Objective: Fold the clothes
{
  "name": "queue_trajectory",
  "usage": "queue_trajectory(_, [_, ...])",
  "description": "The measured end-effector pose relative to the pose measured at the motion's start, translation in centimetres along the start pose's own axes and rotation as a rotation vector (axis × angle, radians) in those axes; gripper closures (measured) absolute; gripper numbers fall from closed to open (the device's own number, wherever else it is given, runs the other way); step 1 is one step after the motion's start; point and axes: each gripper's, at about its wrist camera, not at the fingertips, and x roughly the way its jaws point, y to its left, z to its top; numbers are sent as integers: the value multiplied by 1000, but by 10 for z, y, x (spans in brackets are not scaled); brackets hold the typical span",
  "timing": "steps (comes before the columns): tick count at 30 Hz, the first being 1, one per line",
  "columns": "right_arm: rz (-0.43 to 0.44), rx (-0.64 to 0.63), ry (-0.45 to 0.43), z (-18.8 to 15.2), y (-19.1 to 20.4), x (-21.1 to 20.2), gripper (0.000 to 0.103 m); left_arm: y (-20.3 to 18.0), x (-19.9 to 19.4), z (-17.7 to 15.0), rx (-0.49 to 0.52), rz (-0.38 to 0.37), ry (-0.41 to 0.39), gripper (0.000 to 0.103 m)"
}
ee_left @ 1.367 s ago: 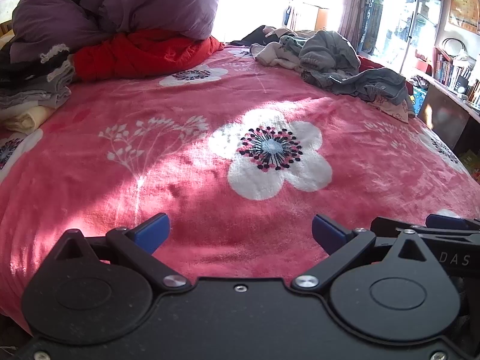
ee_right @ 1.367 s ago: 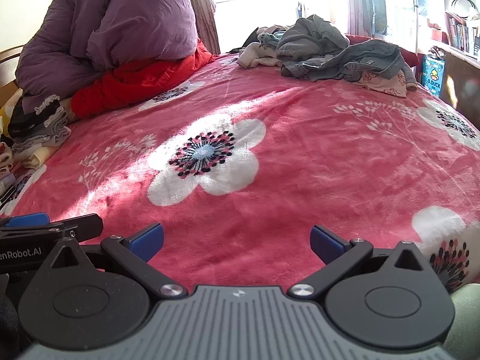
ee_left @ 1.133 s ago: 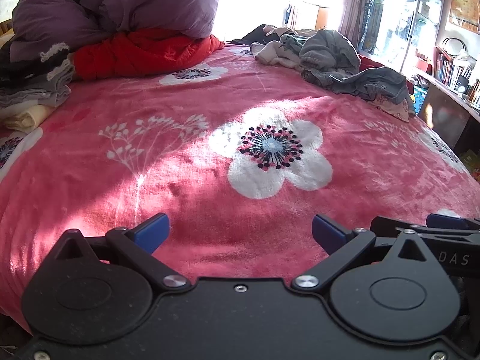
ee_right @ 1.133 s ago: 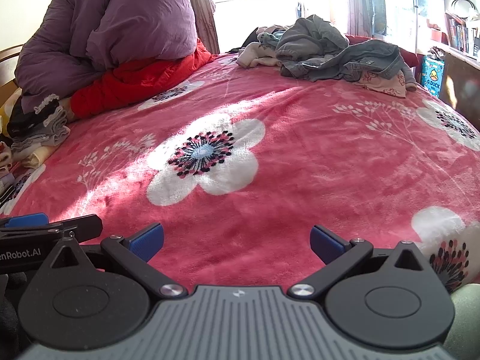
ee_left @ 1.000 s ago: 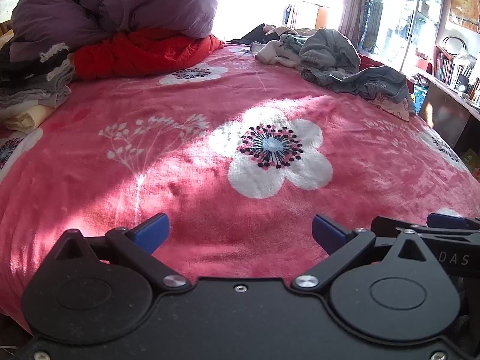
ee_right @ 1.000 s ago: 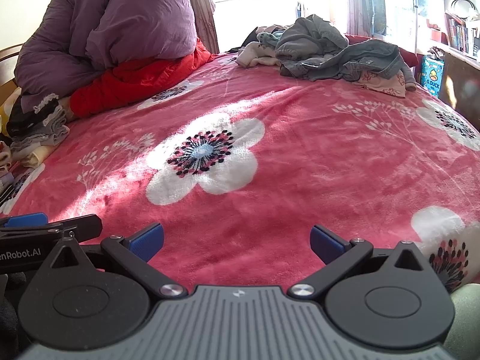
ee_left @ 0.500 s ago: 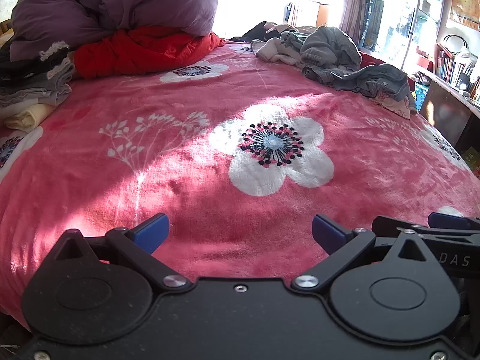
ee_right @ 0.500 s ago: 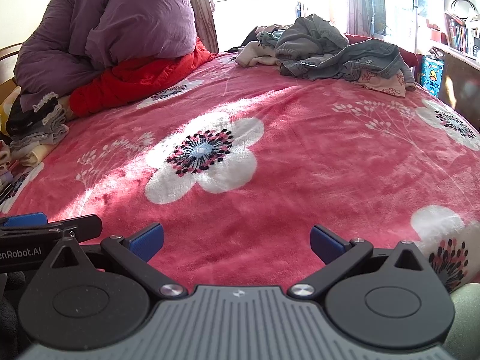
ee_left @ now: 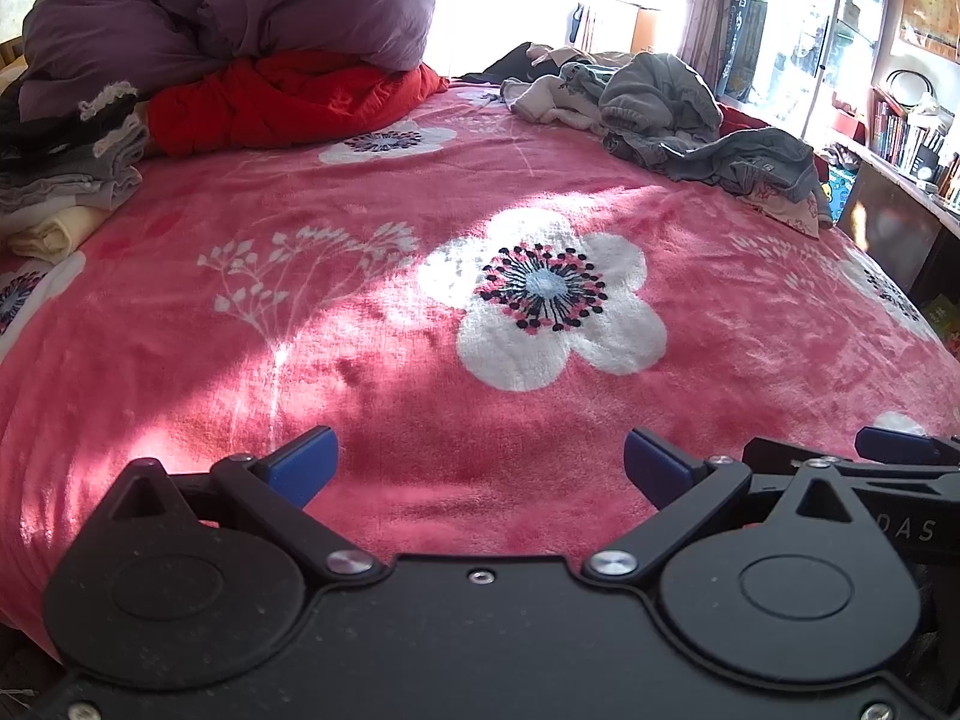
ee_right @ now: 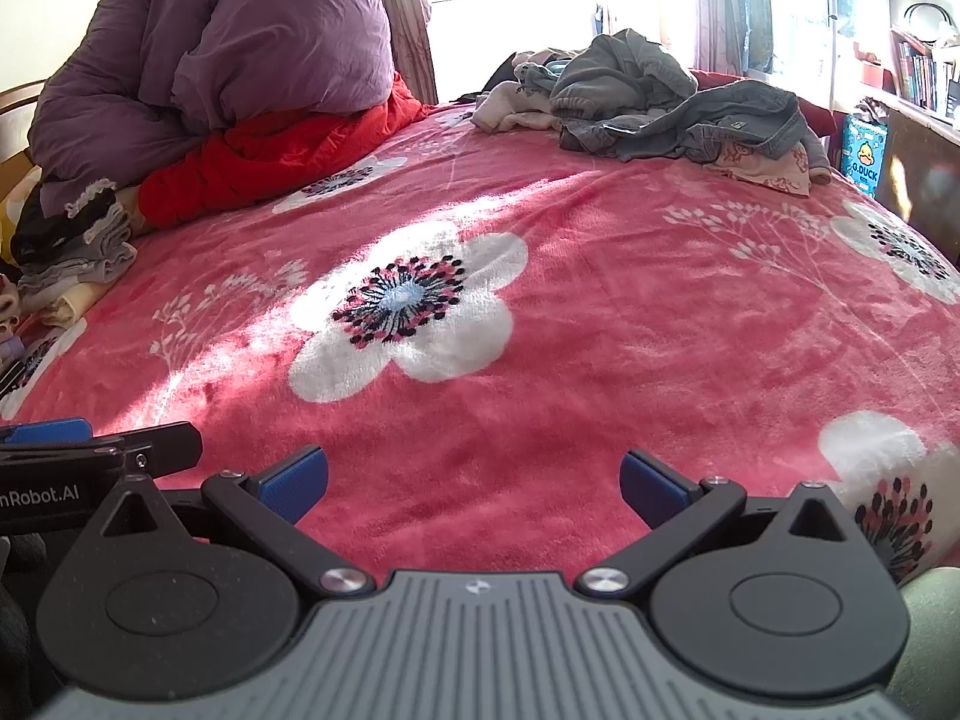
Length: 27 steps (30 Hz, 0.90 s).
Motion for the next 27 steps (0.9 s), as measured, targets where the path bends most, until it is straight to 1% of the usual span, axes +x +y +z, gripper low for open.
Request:
queue_trajectory(13, [-26, -24, 3, -5, 1, -2, 0, -4, -2, -3, 24, -6, -5, 0])
queue_trajectory(18, [-33, -45, 2, -7, 0, -6, 0, -4, -4, -4, 36, -33, 4, 0])
queue_trajectory(23, [-46, -50, 0, -6, -3, -17, 0, -10, -9, -6, 71, -66, 1, 0])
queue_trajectory(26, [-46, -43, -23, -4, -6, -30, 0, -13, -19, -5, 88, -62, -19, 0])
queue_trajectory(27, [-46, -40, -34, -2, -7, -35, 0, -13, -25, -3, 91, -55, -43, 0])
